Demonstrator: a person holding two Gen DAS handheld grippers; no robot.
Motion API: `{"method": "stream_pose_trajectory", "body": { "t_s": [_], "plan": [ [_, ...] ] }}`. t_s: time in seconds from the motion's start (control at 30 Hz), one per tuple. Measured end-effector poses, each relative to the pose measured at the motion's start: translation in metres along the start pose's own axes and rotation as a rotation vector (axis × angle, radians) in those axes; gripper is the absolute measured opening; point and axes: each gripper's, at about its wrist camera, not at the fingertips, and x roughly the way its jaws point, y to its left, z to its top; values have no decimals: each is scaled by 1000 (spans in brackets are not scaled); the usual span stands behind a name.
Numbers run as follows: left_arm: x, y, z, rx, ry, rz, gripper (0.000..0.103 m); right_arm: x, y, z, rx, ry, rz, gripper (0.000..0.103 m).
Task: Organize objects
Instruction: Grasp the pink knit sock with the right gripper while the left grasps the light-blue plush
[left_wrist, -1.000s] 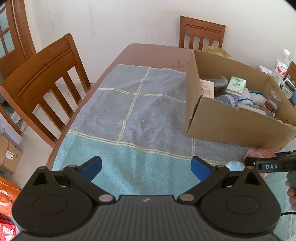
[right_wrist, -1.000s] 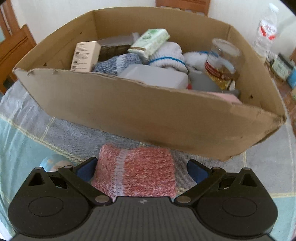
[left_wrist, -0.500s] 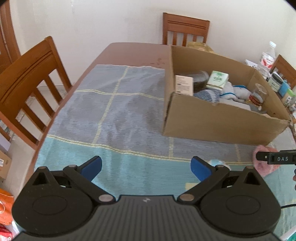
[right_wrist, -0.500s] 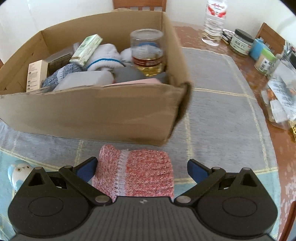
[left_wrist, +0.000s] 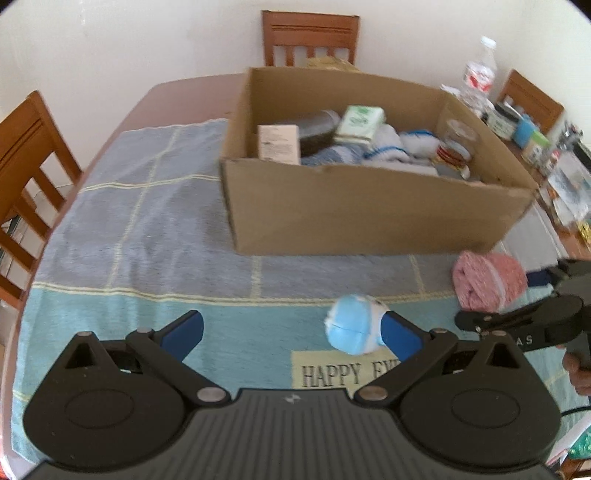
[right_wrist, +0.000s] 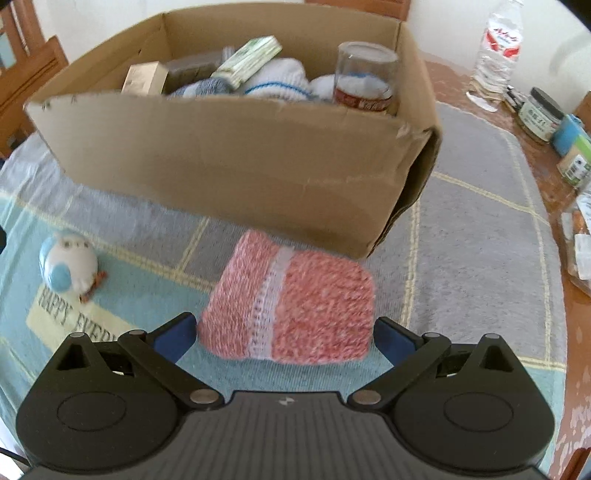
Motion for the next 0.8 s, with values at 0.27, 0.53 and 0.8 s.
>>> {"method": "stream_pose_trajectory", "body": {
  "t_s": [0.27, 0.53, 0.8],
  "plan": [
    [20, -28, -2, 95, 31, -42, 102, 0, -7, -2, -57, -37, 18, 103],
    [35, -46, -3, 185, 44, -38, 91, 1, -11, -4, -113, -42, 50, 103],
    [43, -45, -4, 160, 73, -27, 76, 1, -13, -5, -145, -62, 70, 103]
  ]
}}
